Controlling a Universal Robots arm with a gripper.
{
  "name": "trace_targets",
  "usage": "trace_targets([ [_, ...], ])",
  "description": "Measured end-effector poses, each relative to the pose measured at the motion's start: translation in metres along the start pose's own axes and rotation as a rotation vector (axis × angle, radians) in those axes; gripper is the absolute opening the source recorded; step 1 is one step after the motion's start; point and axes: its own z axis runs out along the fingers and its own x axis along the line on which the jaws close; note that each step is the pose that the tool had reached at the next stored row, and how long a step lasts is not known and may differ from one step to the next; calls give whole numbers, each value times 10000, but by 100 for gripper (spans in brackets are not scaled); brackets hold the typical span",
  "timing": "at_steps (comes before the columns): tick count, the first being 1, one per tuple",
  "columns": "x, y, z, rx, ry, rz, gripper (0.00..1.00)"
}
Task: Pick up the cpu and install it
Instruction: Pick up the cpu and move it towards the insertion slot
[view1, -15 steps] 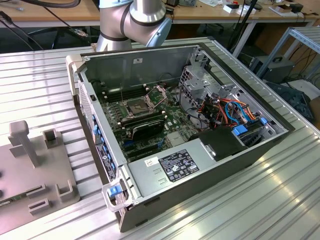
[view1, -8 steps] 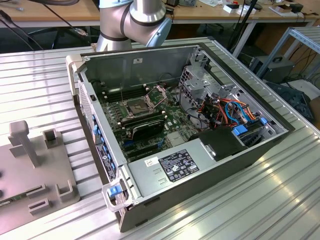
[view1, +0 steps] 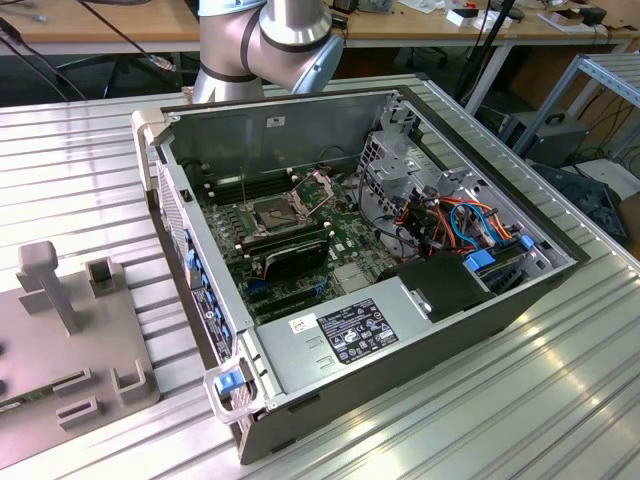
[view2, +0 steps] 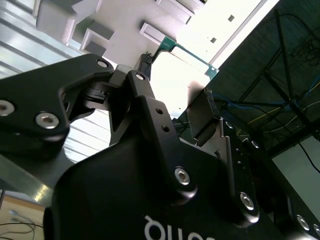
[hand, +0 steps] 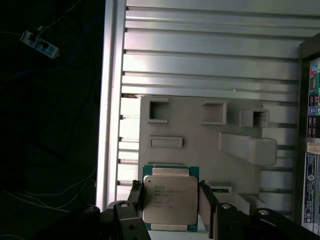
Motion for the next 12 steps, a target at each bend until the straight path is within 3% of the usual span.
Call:
trace_targets([
  [12, -19, -1, -2, 1, 2, 1, 54],
])
